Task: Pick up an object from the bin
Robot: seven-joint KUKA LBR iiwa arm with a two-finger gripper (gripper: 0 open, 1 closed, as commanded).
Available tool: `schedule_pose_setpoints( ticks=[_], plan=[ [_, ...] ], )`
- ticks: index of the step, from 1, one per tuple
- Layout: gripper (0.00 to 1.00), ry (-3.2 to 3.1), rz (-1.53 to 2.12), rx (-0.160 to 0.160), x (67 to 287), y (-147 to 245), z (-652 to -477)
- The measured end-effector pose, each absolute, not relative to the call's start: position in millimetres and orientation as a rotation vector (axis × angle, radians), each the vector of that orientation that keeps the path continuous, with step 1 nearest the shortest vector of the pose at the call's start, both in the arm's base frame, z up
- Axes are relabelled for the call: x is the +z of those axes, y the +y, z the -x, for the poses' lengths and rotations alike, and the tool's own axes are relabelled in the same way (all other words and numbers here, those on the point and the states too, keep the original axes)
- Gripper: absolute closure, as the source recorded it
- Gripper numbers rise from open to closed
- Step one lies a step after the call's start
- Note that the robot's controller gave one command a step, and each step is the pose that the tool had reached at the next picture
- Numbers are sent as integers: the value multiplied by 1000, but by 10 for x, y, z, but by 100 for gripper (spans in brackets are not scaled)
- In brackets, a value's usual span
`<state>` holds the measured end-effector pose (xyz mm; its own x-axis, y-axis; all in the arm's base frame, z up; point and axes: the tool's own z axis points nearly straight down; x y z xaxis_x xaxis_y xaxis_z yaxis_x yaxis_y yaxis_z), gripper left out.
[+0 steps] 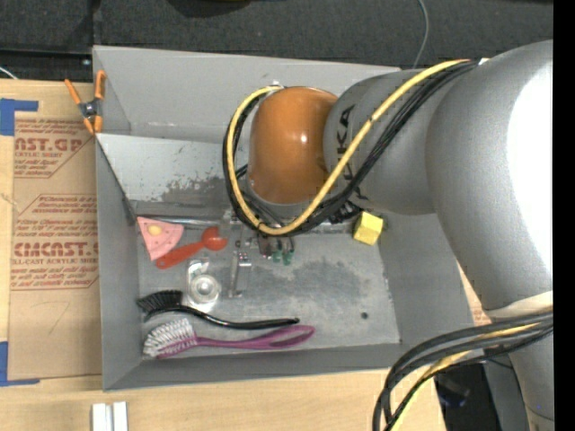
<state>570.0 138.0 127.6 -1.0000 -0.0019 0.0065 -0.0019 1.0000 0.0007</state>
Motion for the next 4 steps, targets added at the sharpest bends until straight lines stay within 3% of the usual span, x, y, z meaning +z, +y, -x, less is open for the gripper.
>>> schedule_pose_setpoints(
  ticks=[1,2,3,4],
  plan=[
    [0,-3143,0,-3,1323,1372,-5721],
    [0,-3138,4,13,714,2146,-4961],
    [0,-3150,-145,0,1233,603,-5113],
    [0,-3137,-40,2,767,2015,-4946]
  ],
)
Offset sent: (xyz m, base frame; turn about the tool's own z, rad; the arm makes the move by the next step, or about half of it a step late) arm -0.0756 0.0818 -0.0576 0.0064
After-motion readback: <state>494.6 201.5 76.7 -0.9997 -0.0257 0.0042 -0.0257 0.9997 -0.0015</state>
